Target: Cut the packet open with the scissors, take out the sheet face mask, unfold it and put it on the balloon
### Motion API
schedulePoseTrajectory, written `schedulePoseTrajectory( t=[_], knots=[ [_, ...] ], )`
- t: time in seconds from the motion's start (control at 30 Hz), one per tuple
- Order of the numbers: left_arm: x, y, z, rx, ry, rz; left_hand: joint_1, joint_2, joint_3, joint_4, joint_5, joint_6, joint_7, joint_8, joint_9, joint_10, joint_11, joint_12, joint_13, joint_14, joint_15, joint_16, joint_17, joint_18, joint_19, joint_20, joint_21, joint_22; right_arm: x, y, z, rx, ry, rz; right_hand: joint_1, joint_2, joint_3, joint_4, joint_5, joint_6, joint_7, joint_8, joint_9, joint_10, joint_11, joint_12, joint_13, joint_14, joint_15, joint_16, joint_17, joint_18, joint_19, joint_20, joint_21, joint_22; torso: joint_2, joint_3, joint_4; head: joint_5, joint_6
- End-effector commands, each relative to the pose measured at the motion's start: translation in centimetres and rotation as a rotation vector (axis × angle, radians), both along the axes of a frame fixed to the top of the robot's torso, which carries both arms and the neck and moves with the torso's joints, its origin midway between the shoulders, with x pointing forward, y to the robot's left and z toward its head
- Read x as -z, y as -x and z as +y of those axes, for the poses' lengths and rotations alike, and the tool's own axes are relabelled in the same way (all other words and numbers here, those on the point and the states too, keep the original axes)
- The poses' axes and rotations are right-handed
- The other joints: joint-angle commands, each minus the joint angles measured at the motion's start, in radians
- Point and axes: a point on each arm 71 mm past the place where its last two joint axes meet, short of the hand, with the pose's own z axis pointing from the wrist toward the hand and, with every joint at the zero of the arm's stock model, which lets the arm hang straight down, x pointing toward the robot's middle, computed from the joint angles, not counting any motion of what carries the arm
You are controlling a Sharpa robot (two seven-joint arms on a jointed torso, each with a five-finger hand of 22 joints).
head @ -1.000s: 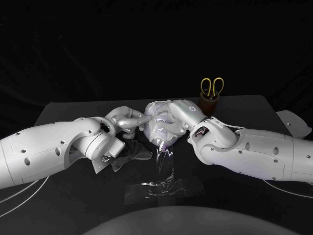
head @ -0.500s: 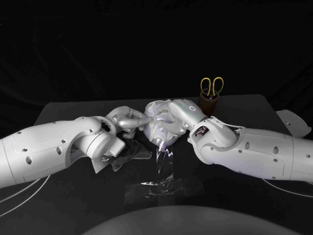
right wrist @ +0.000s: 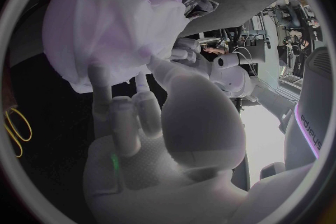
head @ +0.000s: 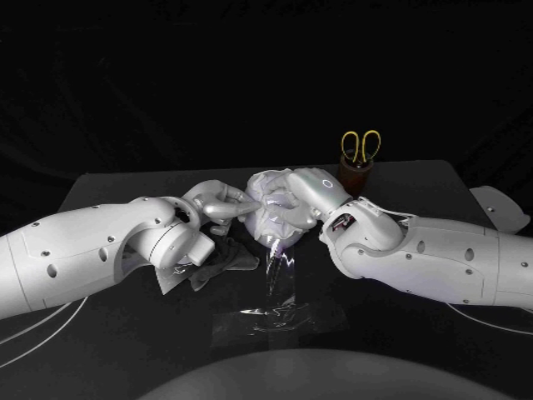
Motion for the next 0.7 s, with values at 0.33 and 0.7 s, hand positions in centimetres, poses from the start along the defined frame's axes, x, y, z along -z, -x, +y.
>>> schedulePoseTrajectory(
  t=[0.33,0.7],
  knots=[
    [-0.3,-0.3,0.0,-0.047,0.017,-0.027,0.065,0.023,0.1,-0.076,-0.002,0.031,-0.014,0.047,0.034,0.139,-0.018,0.071,0.149,0.097,-0.019,0.019,0.239,-0.012,0.022,-0.011,0.015,0.022,0.4,-0.1,-0.2,0.009,0.031,0.021,-0.005,0.008,-0.006,0.005,-0.002,0.004,0.0,0.005,0.001,0.005,-0.002,0.004,0.108,0.034,-0.007,0.003,0.113,0.011,0.009,0.0,0.006,0.05,-0.001,-0.0005,-0.0004,0.0,-0.002],
    [-0.5,0.1,1.2,-0.11,0.058,-0.014,0.029,-0.005,0.174,-0.098,-0.001,0.035,-0.02,0.069,0.066,0.188,-0.024,0.092,0.204,0.101,-0.025,0.022,0.25,-0.014,0.026,-0.017,0.018,0.028,0.5,-0.2,-0.4,0.016,0.035,0.021,-0.005,0.008,-0.006,0.005,-0.002,0.004,0.0,0.005,0.001,0.005,-0.002,0.004,0.108,0.034,-0.007,0.003,0.113,0.011,0.009,0.0,0.006,0.05,0.0,-0.0007,0.0003,-0.002,0.0]
  ],
)
